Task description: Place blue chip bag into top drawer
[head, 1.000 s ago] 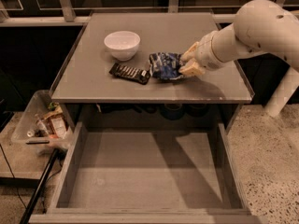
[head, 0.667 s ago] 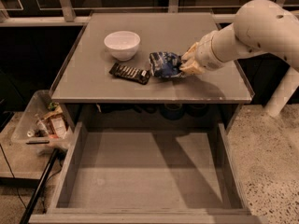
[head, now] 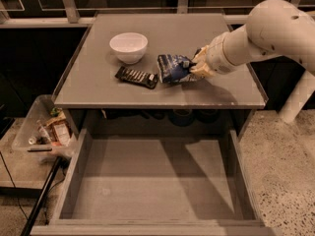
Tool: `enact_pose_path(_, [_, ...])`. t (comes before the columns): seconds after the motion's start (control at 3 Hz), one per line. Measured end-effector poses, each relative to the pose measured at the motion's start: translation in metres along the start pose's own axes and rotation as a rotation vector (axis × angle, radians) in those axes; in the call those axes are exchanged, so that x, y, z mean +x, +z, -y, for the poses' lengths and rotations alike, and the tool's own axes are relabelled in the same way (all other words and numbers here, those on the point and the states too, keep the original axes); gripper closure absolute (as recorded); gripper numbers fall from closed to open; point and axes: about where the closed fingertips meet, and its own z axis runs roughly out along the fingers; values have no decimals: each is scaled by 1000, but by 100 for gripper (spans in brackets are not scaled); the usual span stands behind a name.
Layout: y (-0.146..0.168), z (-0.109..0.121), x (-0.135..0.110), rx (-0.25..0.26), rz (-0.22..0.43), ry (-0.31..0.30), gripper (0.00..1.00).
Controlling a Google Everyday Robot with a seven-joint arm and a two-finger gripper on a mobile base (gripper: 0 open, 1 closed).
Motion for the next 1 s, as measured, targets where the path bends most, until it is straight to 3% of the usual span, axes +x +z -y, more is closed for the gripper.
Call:
enact_pose_path(0.33, [-20,-4,-2,0,33,2,100])
enact_pose_path(0.67, [-67,0,-1,17,95,17,100])
enact_pose_path(1.0, [-126,6,-4,66,140,32,100])
